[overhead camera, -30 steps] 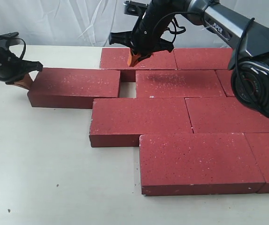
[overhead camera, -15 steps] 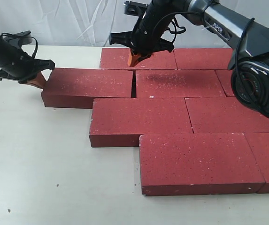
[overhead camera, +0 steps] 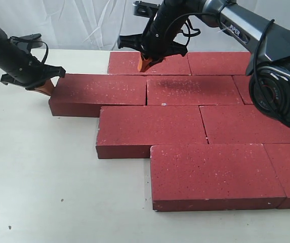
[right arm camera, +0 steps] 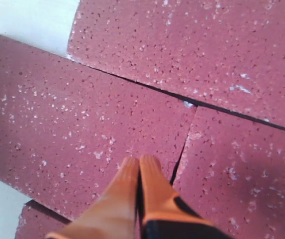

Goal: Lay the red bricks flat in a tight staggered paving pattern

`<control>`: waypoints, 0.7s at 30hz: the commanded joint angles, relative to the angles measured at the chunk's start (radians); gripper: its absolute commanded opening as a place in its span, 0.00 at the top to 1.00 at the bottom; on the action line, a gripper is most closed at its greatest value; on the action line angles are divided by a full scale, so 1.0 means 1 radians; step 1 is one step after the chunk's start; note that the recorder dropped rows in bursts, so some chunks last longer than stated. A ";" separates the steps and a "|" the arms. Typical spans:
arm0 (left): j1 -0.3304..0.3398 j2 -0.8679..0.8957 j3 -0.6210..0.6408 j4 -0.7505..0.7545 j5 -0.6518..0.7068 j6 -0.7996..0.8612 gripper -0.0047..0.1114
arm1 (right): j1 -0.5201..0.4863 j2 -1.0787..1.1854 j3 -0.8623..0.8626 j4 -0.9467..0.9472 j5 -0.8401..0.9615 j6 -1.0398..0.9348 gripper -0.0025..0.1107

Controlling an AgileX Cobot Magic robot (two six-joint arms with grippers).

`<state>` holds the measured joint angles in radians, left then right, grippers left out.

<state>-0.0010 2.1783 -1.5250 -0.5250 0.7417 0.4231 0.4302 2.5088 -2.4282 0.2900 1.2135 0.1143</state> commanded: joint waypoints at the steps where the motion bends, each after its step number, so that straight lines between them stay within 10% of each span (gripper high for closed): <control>1: -0.019 0.000 0.004 -0.028 -0.001 0.000 0.96 | -0.003 -0.014 0.000 -0.011 0.004 -0.008 0.98; 21: 0.009 0.000 0.004 -0.007 0.121 -0.053 0.96 | -0.003 -0.008 0.000 -0.011 0.008 -0.009 0.98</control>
<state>0.0085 2.1783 -1.5250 -0.5207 0.8309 0.3758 0.4302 2.5088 -2.4282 0.2900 1.2168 0.1122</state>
